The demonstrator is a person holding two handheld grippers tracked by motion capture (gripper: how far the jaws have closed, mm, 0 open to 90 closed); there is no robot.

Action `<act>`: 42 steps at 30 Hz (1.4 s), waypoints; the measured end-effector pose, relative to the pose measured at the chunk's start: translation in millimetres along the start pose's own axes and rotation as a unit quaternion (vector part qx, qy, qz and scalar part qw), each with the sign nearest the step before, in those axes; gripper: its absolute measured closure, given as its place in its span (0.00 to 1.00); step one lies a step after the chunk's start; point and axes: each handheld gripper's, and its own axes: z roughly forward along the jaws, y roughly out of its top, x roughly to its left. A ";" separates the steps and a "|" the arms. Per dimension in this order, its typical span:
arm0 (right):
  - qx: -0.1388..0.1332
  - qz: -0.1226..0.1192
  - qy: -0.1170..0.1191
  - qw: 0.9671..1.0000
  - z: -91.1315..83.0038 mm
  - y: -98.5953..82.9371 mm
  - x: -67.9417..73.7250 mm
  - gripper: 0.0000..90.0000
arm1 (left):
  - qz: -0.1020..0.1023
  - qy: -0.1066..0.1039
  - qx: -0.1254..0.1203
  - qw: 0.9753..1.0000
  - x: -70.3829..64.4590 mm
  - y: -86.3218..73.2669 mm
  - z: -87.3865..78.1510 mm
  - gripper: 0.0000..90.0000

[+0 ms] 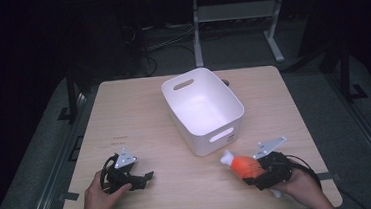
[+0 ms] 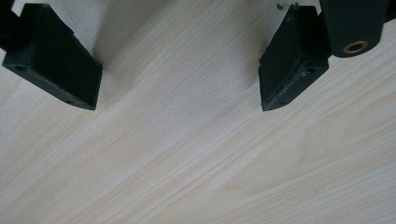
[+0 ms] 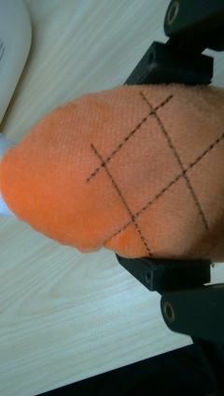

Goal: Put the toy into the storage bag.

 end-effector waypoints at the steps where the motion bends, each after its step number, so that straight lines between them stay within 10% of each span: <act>1: 0.000 0.000 0.000 1.000 0.0 0.0 0.0 0.32 | 0.000 0.000 0.000 1.000 0.0 0.0 0.0 0.14; 42: -0.055 0.086 -0.082 0.991 -63.1 -17.0 -65.5 0.31 | 0.001 0.000 0.001 1.000 0.3 0.0 -0.2 0.14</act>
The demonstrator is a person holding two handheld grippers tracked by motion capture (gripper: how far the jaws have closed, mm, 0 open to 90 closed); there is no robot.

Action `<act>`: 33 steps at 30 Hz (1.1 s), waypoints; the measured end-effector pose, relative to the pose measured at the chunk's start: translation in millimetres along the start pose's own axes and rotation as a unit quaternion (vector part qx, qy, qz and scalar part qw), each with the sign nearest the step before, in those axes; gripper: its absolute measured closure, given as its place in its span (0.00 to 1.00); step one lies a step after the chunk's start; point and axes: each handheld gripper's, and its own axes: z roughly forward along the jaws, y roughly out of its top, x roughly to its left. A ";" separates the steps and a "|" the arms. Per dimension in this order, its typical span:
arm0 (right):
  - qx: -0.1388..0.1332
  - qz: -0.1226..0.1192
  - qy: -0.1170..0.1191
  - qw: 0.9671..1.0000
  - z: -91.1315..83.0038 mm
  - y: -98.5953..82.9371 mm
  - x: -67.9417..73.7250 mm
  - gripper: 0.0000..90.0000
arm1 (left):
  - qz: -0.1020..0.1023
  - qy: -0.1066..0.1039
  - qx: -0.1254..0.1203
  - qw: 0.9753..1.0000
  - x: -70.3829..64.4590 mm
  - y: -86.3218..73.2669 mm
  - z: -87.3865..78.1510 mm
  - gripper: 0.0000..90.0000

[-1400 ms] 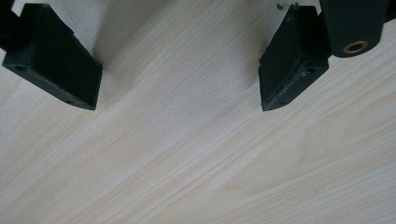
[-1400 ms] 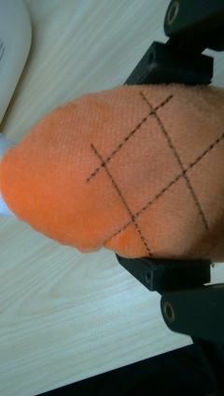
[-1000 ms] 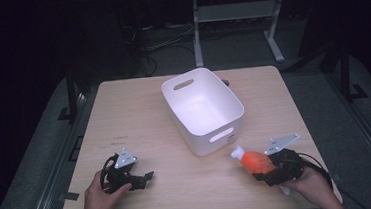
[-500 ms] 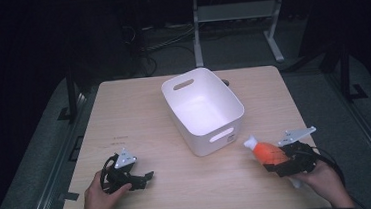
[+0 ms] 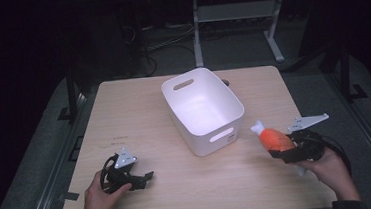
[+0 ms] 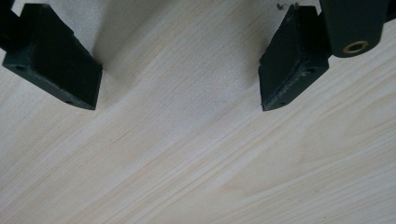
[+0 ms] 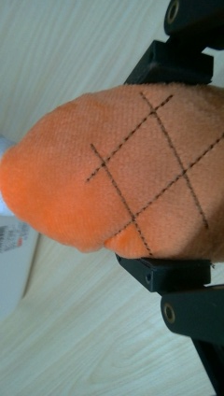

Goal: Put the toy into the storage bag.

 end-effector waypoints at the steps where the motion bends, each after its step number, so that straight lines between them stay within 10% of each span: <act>1: 0.000 0.000 0.000 1.000 0.0 0.0 0.0 0.31 | 0.000 0.000 0.000 1.000 -0.1 0.0 0.0 0.14; 33: -0.021 -0.016 -0.009 1.000 -23.0 66.4 -18.4 0.31 | -0.003 0.000 -0.002 1.000 -0.3 0.1 0.2 0.14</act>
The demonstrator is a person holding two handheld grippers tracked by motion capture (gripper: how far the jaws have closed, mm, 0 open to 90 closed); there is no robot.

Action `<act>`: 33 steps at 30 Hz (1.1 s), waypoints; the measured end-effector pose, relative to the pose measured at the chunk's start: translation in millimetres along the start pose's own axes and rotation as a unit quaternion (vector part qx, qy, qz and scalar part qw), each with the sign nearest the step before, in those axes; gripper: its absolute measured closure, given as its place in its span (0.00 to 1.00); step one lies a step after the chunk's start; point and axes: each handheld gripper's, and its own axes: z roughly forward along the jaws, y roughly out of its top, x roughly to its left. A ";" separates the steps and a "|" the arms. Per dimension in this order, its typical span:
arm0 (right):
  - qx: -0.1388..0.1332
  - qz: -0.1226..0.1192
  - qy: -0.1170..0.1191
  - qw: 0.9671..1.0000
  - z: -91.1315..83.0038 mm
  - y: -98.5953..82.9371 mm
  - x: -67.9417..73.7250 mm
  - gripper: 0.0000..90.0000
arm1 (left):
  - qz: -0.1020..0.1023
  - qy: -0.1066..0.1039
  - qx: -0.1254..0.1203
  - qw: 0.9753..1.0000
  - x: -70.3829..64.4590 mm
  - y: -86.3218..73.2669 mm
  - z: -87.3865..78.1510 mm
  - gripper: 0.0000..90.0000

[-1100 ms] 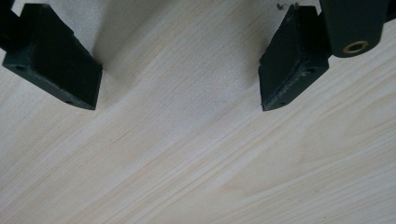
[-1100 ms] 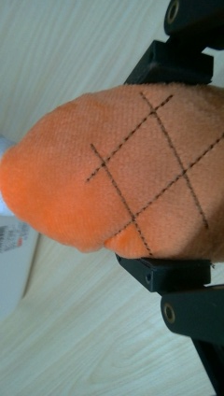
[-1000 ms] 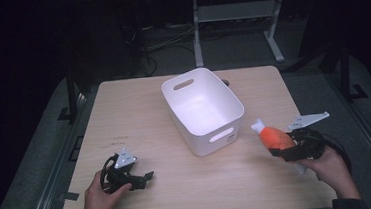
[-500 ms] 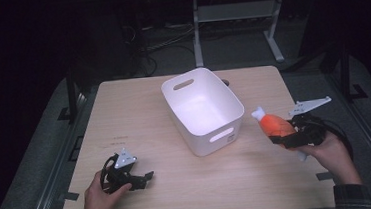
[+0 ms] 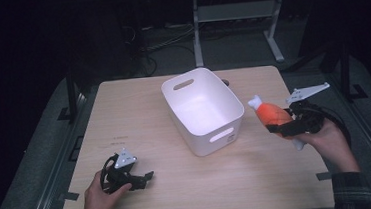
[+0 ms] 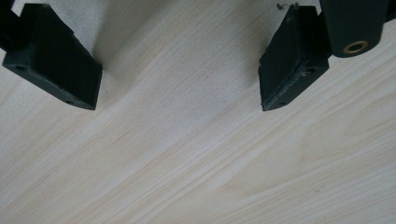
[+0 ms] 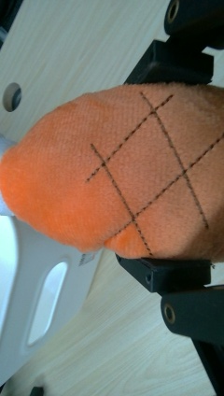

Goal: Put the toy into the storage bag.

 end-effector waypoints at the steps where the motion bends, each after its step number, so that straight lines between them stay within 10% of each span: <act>1: -0.001 -0.001 0.000 1.000 -0.4 2.7 0.0 0.31 | 0.000 0.000 0.000 1.000 0.0 0.0 0.0 0.14; 33: -0.003 -0.032 0.010 0.999 16.0 85.9 18.3 0.31 | 0.002 0.000 0.001 1.000 0.2 0.0 -0.1 0.14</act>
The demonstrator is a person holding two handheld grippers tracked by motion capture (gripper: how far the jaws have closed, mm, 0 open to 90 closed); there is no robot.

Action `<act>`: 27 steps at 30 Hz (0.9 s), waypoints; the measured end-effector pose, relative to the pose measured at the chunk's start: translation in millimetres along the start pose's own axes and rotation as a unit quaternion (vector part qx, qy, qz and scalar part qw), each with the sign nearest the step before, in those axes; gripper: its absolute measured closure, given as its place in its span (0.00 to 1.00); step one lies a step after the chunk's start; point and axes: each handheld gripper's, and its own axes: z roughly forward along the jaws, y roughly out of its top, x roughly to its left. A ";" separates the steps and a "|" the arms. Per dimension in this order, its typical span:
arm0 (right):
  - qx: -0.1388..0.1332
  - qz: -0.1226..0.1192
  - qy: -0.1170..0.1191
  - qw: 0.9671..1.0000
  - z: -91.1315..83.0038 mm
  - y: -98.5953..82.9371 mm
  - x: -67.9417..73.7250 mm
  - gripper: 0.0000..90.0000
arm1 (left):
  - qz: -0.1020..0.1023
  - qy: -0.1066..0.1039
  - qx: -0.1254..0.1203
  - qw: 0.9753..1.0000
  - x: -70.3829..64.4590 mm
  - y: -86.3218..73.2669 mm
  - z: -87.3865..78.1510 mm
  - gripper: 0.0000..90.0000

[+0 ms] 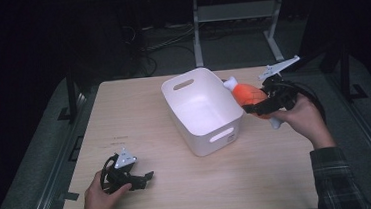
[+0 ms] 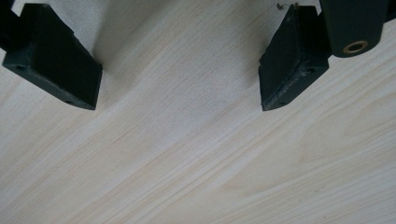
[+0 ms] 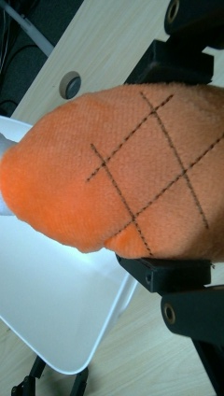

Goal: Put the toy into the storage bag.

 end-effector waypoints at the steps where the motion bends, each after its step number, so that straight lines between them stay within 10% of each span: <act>1: 0.000 0.000 0.000 1.000 0.0 0.0 0.0 0.31 | 0.000 0.000 0.000 1.000 0.0 0.0 0.0 0.14; 27: 0.021 -0.024 0.019 0.999 54.5 64.9 34.4 0.31 | 0.001 0.000 0.001 1.000 0.2 0.0 -0.1 0.14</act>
